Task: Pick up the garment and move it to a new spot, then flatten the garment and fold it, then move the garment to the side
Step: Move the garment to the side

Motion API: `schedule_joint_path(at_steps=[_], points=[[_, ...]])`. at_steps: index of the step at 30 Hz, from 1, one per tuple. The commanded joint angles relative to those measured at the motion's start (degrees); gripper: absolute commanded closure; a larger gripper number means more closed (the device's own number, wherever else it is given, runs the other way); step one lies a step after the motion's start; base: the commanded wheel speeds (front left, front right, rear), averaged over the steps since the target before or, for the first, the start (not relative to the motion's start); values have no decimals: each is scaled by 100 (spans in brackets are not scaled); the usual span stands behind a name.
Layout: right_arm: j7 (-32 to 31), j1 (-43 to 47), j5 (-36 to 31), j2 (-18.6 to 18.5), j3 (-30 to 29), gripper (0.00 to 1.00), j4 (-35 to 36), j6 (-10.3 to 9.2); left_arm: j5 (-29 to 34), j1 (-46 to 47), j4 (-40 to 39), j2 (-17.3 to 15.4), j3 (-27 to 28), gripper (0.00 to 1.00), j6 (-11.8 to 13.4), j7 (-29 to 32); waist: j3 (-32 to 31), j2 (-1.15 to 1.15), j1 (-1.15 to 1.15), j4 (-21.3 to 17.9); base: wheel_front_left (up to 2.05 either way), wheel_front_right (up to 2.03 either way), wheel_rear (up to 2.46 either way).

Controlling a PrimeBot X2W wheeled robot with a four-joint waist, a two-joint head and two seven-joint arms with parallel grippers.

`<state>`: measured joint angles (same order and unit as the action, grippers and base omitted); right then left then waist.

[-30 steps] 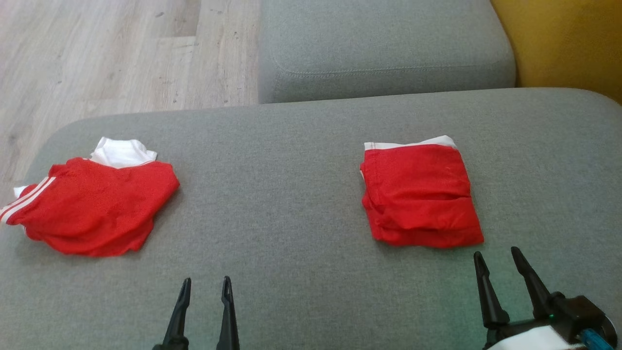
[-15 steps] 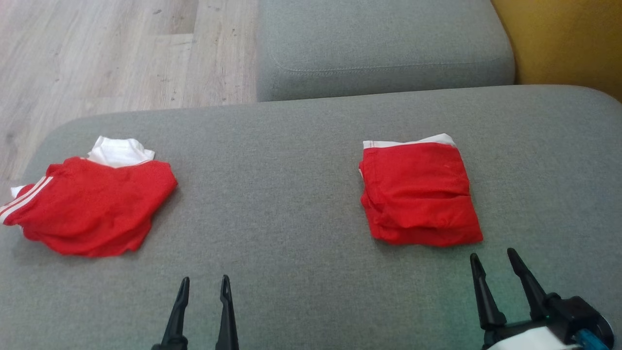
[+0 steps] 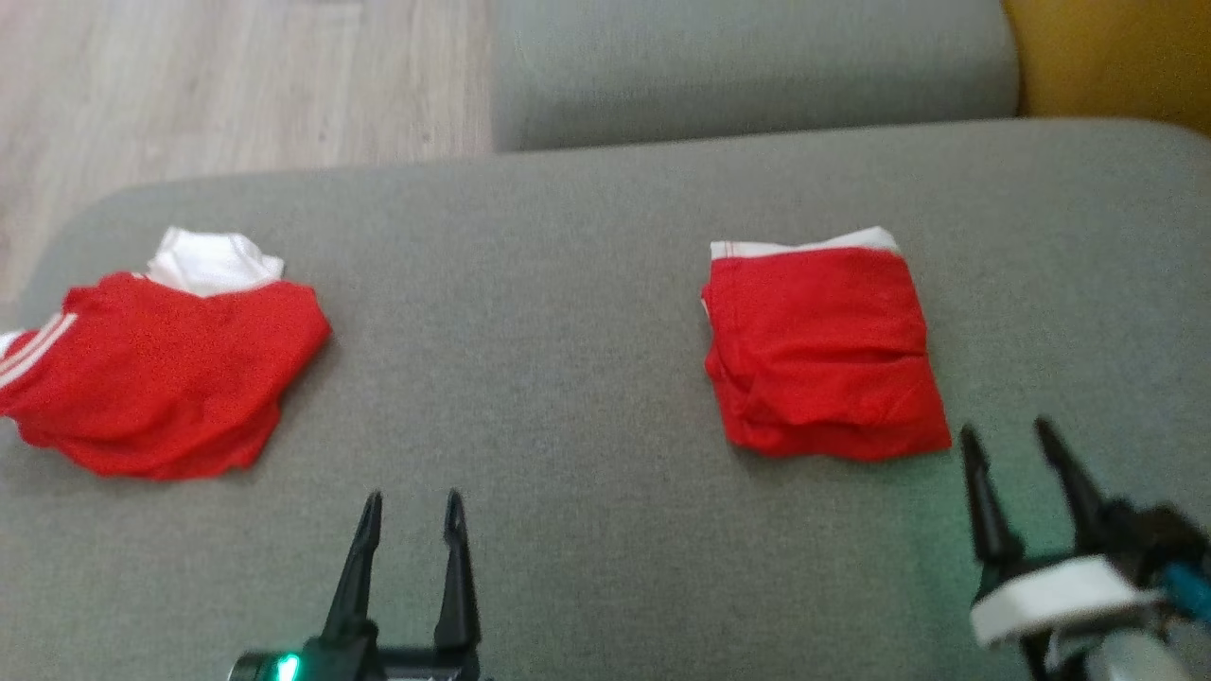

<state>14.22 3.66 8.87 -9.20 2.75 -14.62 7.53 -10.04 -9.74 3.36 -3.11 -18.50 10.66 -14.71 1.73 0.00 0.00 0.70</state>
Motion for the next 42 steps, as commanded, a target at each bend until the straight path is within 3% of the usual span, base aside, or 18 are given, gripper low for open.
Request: schedule_joint_path(at_steps=[1, 8, 17, 18, 19, 20, 23, 30, 37, 42], points=[[78, -463, 94, -180, 35, 0, 43, -4, 49, 361, -249, 24, 103, 0, 54, -29, 242, 0, 0, 2, 0, 0, 0], [-109, -1687, 631, -865, 438, 0, -1101, -4, 39, 830, -331, 24, -176, 0, 136, -29, 925, 0, 0, 53, 0, 0, 0], [-1021, -2741, 2421, -1429, 1784, 0, -2000, -4, -41, 1263, -232, 24, -441, 0, 241, -29, 1444, 0, 0, 137, 0, 0, 0], [-1161, -2777, 2667, -1445, 1978, 15, -2036, -4, -47, 1301, -221, 24, -459, 0, 253, -29, 1479, 0, 0, 144, 0, 0, 0], [-1289, -2807, 2907, -1462, 2159, 53, -2043, -4, -48, 1337, -207, 24, -473, 0, 265, -29, 1505, 0, 0, 145, 0, 0, 0], [-1366, -2839, 3108, -1498, 2310, 100, -2029, -4, -46, 1372, -193, 24, -483, 0, 276, -29, 1533, 0, 0, 144, 0, 0, 0], [-1306, -2947, 3568, -1647, 2558, 100, -2020, -4, -29, 1460, -175, 24, -478, 0, 326, -29, 1602, 0, 0, 93, 0, 0, 0], [-811, -3270, 3746, -2133, 2695, 100, -2256, -4, 123, 1557, -194, 24, -456, 0, 325, -29, 1809, 0, 0, -272, 0, 0, 0], [-539, -3739, 3752, -3209, 2859, 100, -2207, -4, 444, 1881, -152, 23, -404, 0, 132, -29, 2477, 0, 0, -998, 0, 0, 0], [-444, -4135, 3840, -3736, 2849, 100, -2353, -4, 638, 2214, -105, 11, -332, 0, 9, -29, 2997, 0, 0, -1325, 0, 0, 0]])
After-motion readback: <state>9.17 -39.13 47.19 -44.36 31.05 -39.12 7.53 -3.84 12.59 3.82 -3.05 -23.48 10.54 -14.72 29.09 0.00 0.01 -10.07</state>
